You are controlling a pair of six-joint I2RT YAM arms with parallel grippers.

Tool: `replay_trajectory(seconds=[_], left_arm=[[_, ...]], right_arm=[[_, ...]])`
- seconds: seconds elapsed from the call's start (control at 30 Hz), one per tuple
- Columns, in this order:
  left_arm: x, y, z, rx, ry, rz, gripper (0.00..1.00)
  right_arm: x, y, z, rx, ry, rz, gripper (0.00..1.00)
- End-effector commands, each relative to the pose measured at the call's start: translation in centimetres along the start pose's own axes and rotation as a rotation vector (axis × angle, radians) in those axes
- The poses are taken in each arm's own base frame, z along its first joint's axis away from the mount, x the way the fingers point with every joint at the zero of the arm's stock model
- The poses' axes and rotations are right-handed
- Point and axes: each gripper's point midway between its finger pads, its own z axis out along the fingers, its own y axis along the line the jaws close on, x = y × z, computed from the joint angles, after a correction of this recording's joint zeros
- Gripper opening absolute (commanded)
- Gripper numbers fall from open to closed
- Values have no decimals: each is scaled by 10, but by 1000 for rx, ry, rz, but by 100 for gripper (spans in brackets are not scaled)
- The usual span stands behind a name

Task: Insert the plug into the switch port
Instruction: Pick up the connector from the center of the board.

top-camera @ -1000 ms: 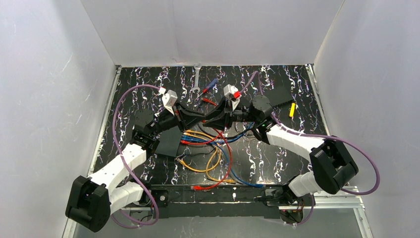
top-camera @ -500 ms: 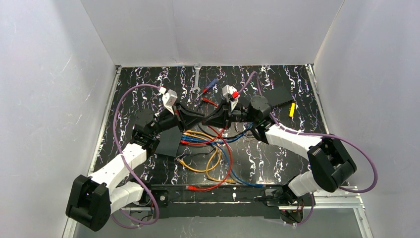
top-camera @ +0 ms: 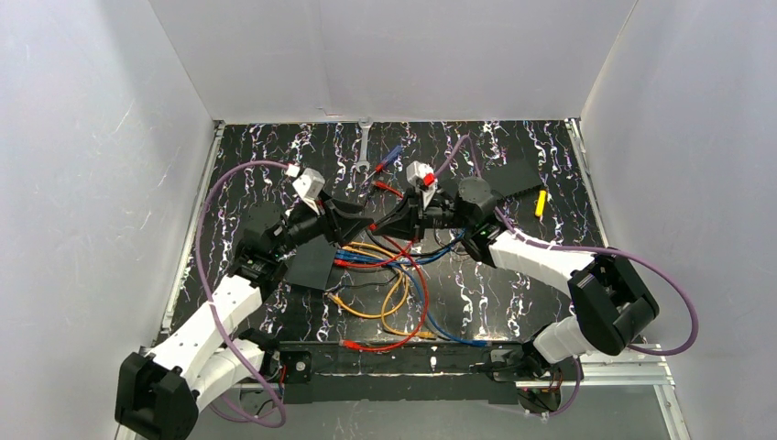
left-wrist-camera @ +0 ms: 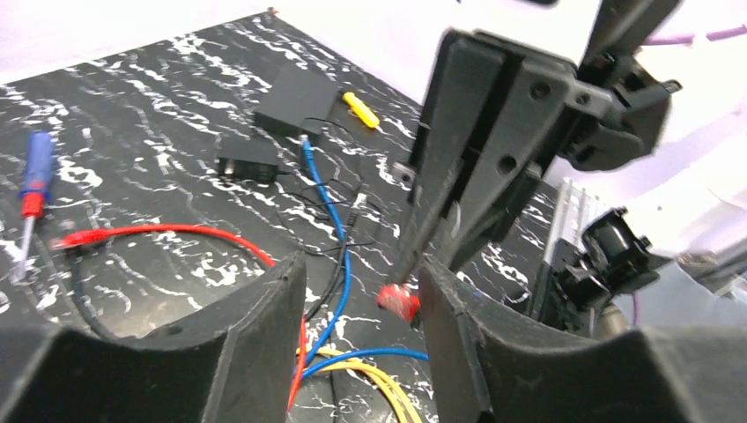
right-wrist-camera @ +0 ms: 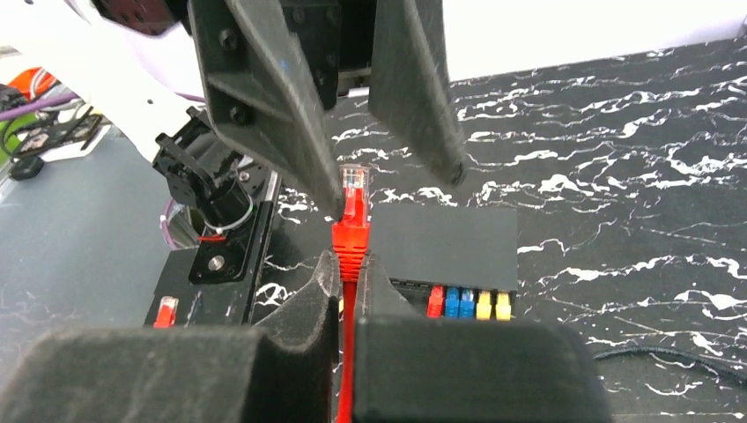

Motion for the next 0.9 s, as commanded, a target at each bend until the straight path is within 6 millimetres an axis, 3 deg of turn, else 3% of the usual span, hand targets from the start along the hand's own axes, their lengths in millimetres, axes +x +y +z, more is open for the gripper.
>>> replay_trajectory(seconds=[0.0,0.23,0.4,0.57,0.67,0.87], left_arm=[[-9,27,-15,-202,92,64,50],[-2,80,-52,-573,279,31,65],[11,109,-87,-760,330,-115,75],[50,129,-122,-902,420,-349,82],[74,136,-128,-920,490,-473,86],[103,148,-130,-918,595,-593,87]], right_arm=[[2,-5,10,21,37,-39,1],[35,-12,26,76,185,-57,1],[62,-14,38,96,307,-104,1],[85,-13,48,108,406,-132,1],[98,-14,53,117,463,-144,1],[121,-16,62,132,551,-155,1]])
